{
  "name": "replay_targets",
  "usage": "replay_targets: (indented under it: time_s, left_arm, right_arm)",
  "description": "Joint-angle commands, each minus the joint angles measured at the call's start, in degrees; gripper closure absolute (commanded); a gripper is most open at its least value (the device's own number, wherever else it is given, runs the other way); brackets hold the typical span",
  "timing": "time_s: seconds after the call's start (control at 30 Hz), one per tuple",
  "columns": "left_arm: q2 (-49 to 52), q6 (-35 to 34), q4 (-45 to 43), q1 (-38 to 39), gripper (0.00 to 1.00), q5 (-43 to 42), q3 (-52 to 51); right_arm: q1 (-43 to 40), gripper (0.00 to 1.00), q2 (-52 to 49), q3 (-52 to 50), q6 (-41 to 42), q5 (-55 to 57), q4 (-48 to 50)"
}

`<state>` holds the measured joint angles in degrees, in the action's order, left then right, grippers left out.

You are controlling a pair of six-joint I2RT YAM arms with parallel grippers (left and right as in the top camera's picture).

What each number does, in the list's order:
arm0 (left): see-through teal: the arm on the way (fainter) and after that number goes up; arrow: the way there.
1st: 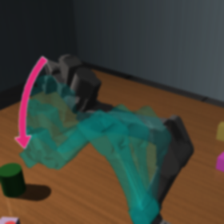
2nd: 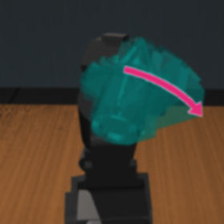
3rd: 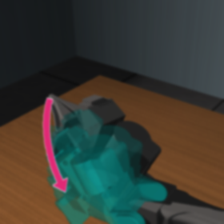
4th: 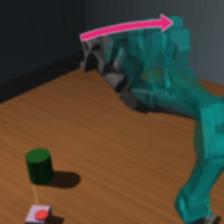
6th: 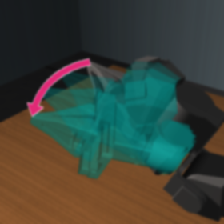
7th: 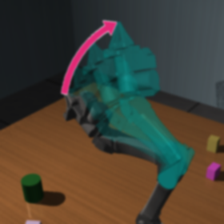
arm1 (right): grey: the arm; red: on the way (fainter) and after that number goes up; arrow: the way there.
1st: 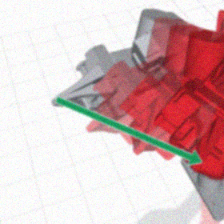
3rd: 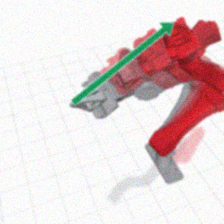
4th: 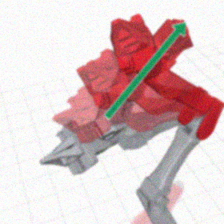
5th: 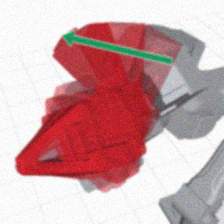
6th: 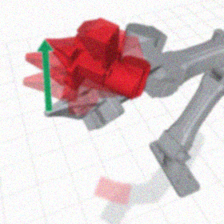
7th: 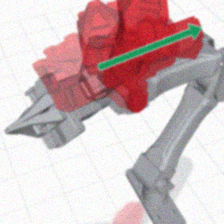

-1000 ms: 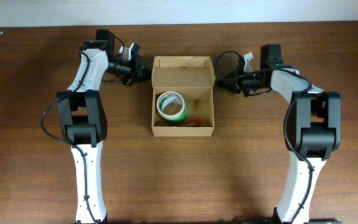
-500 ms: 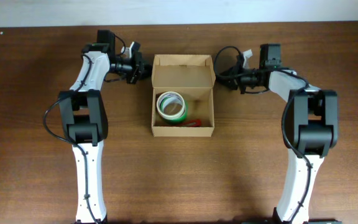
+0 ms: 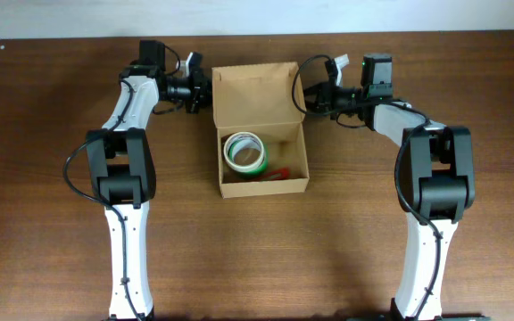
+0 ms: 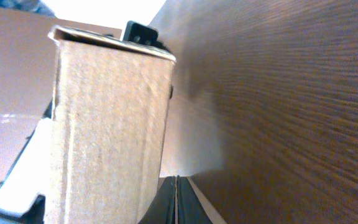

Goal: Pack container

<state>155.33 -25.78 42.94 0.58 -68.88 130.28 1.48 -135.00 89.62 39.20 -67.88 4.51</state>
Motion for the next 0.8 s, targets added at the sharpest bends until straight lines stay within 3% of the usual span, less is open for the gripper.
replay_targets:
  time_s: [0.0,0.23,0.4,0.77]
  left_arm:
    - [0.83,-1.86,-2.67,-0.26,0.98,-4.92,2.93]
    - [0.83,-2.05,0.76,-0.24,0.98,-1.99,13.05]
    - [0.83,-0.70,10.56,-0.24,0.98,5.88,22.69]
    - [0.81,6.25,29.00,2.27,0.98,12.83,31.69]
  right_arm:
    - [-0.15,0.96,-0.37,2.80,2.03,-4.92,0.90]
    - [0.02,0.96,0.35,8.46,7.02,-2.36,-1.11]
    - [0.09,0.96,2.56,13.00,6.01,6.01,-15.43]
    - [4.11,0.96,4.90,29.14,-13.46,19.43,-46.03]
